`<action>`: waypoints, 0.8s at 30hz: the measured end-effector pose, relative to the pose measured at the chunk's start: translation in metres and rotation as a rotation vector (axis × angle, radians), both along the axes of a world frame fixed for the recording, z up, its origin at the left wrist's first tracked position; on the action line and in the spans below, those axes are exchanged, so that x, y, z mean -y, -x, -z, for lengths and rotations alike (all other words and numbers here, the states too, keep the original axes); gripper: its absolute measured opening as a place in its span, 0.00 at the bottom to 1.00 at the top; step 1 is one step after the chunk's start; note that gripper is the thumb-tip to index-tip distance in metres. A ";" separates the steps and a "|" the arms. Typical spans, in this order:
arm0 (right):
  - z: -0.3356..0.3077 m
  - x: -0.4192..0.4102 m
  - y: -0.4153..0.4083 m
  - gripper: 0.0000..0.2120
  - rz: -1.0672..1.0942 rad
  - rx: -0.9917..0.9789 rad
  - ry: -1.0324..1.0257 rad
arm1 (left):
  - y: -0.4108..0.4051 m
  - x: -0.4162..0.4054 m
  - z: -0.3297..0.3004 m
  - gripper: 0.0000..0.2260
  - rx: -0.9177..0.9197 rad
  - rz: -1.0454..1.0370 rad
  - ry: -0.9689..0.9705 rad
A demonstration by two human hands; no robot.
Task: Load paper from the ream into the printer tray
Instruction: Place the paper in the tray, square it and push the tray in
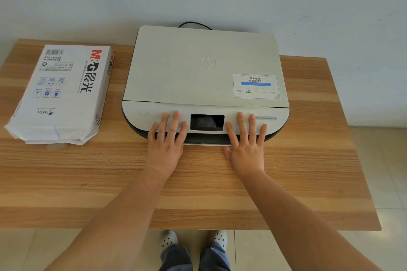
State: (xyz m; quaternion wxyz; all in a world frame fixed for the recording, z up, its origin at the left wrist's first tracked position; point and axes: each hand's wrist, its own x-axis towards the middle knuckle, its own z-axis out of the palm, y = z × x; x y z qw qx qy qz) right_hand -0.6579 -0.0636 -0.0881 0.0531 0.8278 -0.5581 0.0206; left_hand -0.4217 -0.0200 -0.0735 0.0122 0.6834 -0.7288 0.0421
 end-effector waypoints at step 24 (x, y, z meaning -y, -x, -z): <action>0.012 0.003 0.000 0.39 0.001 0.024 0.041 | -0.001 0.001 0.007 0.44 0.065 -0.026 -0.095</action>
